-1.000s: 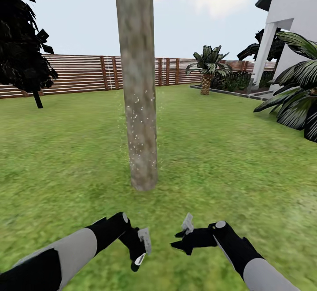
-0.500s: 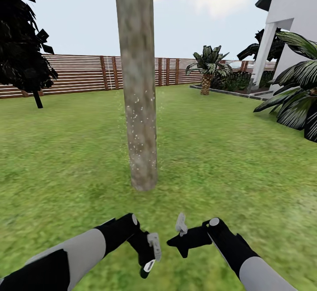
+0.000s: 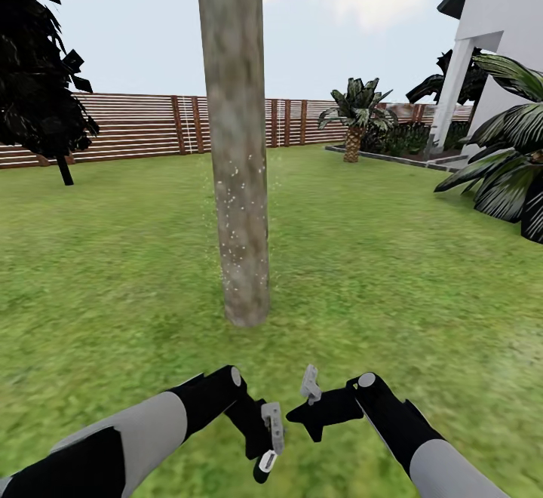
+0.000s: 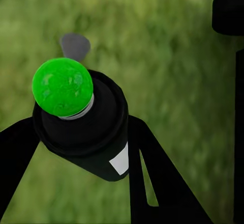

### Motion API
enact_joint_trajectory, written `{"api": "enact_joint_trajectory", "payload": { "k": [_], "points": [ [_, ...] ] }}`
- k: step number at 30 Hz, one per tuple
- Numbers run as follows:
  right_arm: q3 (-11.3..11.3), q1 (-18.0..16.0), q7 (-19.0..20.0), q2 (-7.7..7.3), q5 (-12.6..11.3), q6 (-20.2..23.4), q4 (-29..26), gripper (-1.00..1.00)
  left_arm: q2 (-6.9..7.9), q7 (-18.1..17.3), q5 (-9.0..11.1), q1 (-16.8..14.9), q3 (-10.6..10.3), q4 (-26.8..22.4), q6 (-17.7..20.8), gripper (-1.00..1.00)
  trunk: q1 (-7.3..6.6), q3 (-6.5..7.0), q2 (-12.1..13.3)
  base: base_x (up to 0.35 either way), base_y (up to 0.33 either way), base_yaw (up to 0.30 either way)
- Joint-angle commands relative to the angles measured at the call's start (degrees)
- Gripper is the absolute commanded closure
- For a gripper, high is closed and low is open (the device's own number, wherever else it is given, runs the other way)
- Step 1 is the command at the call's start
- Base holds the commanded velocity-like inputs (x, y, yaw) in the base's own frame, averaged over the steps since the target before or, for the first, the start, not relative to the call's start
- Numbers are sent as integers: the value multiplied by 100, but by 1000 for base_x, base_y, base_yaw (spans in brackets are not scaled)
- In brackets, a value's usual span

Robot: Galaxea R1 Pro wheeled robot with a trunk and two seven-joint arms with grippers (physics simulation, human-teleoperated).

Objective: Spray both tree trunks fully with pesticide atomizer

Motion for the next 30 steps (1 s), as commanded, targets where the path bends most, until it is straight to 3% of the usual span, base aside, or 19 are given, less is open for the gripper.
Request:
{"api": "enact_joint_trajectory", "payload": {
  "k": [1, 26, 30],
  "points": [
    [11, -2, 14, -4, -5, 60, -13, 100, -5, -10, 56, -7, -27, -4, 59, 100, -1, -6, -3, 0, 0, 0],
    [34, -2, 14, -4, -5, 59, -13, 100, -17, 45, 64, -7, -27, -4, 50, 100, -1, -6, -3, 0, 0, 0],
    [34, -2, 14, -4, -5, 59, -13, 100, -71, 51, 64, -7, -27, -4, 50, 100, -1, -6, -3, 0, 0, 0]
  ]
}}
